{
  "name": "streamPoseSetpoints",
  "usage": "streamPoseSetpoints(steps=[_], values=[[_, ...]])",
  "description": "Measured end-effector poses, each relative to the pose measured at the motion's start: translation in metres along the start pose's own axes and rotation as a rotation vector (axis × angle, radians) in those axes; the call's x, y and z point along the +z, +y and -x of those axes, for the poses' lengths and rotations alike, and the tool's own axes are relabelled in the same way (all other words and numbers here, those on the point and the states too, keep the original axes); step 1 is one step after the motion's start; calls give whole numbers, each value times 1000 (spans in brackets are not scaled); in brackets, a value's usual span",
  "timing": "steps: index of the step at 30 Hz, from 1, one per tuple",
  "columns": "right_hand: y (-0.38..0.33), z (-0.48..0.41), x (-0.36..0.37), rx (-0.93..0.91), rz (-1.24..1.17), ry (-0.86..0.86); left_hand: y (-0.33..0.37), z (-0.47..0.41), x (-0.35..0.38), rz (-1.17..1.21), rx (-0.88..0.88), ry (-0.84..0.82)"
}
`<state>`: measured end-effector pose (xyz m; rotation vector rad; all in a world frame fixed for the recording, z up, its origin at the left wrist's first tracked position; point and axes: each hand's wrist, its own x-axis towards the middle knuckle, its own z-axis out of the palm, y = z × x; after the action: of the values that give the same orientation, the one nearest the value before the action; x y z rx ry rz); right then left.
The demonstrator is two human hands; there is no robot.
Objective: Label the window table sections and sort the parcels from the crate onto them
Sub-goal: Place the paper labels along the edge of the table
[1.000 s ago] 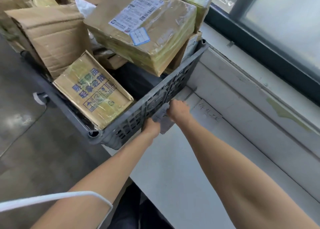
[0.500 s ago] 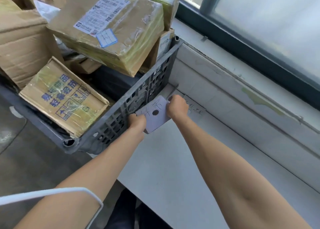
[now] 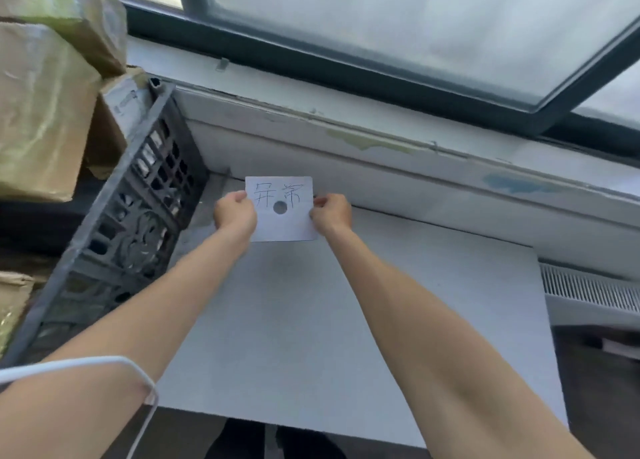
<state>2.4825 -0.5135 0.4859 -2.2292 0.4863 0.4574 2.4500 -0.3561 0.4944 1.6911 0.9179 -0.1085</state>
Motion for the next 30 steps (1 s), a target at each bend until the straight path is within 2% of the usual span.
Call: streamPoseSetpoints(steps=[5, 9, 17, 21, 30], values=[[74, -14, -32, 162, -182, 110, -5, 18, 62, -127, 6, -185], [120, -23, -52, 227, -255, 208, -11, 30, 113, -191, 6, -267], [162, -53, -60, 303, -369, 244, -21, 13, 189, -288, -7, -251], [169, -69, -54, 330, -392, 207, -29, -2, 200, -314, -56, -229], [170, -83, -42, 307, -363, 209, -40, -19, 207, -251, -71, -298]])
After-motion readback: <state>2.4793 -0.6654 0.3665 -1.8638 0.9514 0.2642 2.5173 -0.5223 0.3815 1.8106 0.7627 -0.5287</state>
